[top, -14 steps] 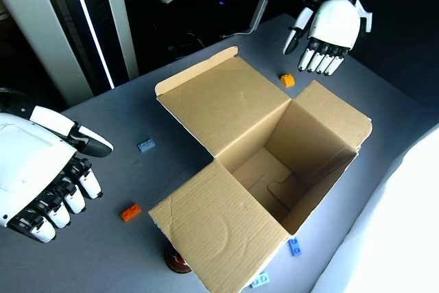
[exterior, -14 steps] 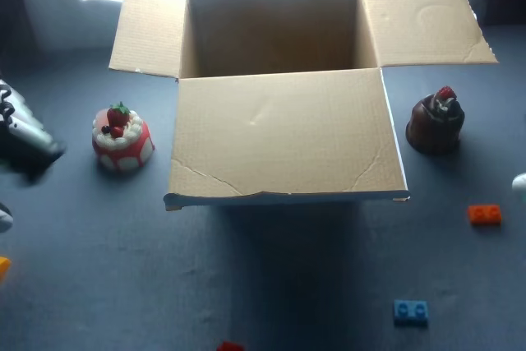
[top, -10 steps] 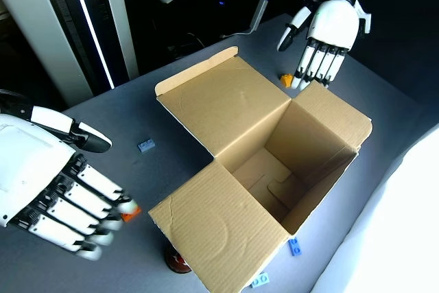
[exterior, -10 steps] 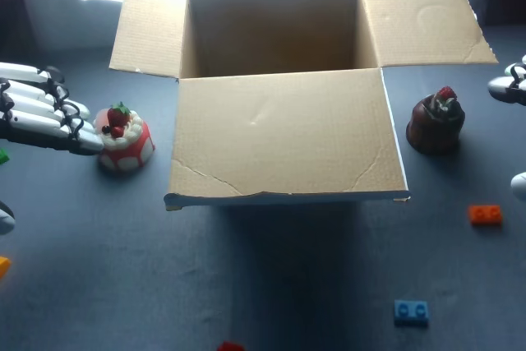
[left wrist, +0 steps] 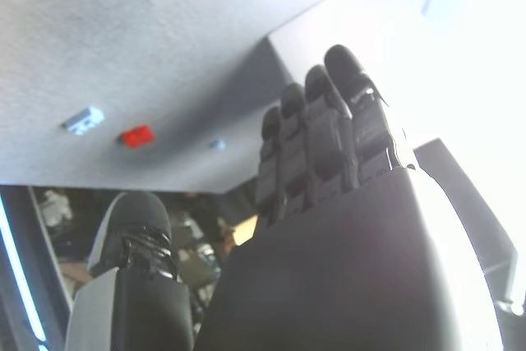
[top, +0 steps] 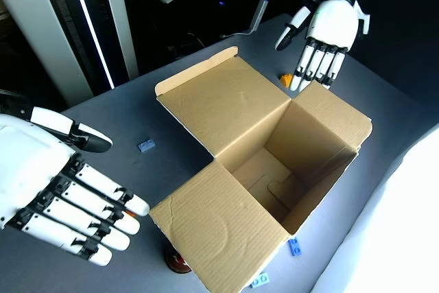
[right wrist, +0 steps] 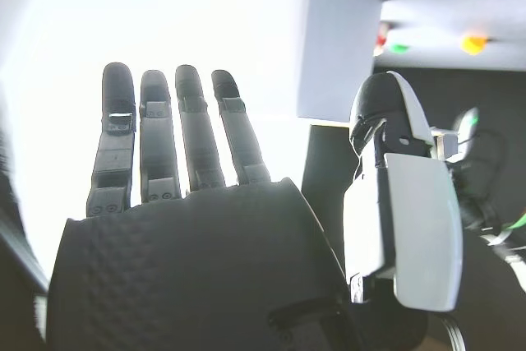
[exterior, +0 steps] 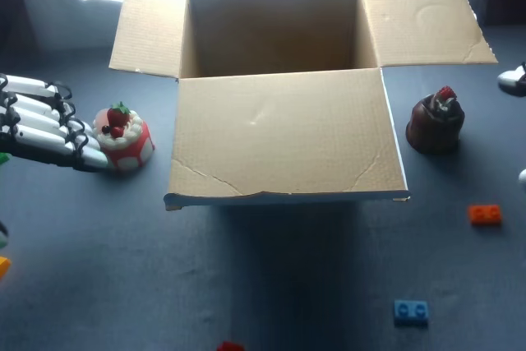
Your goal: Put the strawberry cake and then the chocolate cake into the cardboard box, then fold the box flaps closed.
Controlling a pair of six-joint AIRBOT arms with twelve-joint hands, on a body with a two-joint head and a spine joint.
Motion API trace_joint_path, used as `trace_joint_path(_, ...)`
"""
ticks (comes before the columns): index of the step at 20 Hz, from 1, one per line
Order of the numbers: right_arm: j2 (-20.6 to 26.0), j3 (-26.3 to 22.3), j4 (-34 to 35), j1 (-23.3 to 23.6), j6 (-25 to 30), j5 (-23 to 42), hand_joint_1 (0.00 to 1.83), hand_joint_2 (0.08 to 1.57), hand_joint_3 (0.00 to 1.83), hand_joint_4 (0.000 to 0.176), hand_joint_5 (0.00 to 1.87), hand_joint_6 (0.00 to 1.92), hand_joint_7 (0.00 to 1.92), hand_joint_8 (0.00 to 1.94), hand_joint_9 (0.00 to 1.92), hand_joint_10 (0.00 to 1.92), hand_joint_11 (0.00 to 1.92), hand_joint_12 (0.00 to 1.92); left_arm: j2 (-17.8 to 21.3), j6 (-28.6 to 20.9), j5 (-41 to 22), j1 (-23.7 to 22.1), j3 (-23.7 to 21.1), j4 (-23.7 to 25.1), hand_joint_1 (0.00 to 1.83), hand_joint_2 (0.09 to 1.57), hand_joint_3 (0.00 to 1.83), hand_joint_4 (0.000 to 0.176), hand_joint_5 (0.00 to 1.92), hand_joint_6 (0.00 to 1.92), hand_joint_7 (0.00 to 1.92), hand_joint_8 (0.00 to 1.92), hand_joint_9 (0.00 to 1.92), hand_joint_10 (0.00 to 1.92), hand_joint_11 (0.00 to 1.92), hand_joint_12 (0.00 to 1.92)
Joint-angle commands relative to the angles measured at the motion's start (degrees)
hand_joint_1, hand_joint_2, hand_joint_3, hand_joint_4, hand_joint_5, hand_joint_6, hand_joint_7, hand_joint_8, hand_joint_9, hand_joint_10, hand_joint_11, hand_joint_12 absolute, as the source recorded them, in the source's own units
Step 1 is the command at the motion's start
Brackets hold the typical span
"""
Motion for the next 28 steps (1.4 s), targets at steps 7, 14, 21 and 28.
trace_joint_path(7, 0.0, 1.4, 3.7, 0.7, 0.0, 6.3, 0.93, 1.05, 0.00, 0.000, 0.09, 0.00, 0.14, 0.01, 0.14, 0.01, 0.00, 0.55, -0.1, -1.2, 4.4, -3.4, -2.6, -1.0, 0.88, 1.06, 0.00, 0.020, 0.10, 0.00, 0.17, 0.00, 0.17, 0.00, 0.00, 0.75)
trace_joint_path(14, -0.2, 1.6, 3.8, 0.7, -0.2, 6.1, 1.07, 1.01, 0.00, 0.000, 0.08, 0.01, 0.12, 0.00, 0.14, 0.00, 0.00, 0.43, -5.9, -1.6, 8.9, -4.5, -0.7, -0.7, 1.05, 1.08, 0.00, 0.026, 0.07, 0.00, 0.12, 0.00, 0.13, 0.00, 0.00, 0.59)
trace_joint_path(21, -0.2, 1.6, 3.8, 0.8, -0.3, 6.4, 1.06, 1.03, 0.00, 0.013, 0.08, 0.01, 0.10, 0.00, 0.12, 0.00, 0.00, 0.43, -12.7, -1.7, 10.2, 0.2, 5.8, -2.6, 1.20, 1.02, 0.00, 0.024, 0.12, 0.00, 0.15, 0.00, 0.13, 0.00, 0.00, 0.57)
trace_joint_path(28, -0.4, 1.6, 3.8, 0.9, -0.3, 6.5, 1.08, 1.04, 0.00, 0.010, 0.07, 0.00, 0.14, 0.01, 0.15, 0.01, 0.00, 0.48, -17.2, -1.7, 10.1, -2.7, 12.0, -2.7, 1.21, 1.00, 0.00, 0.016, 0.12, 0.00, 0.14, 0.00, 0.13, 0.01, 0.00, 0.59)
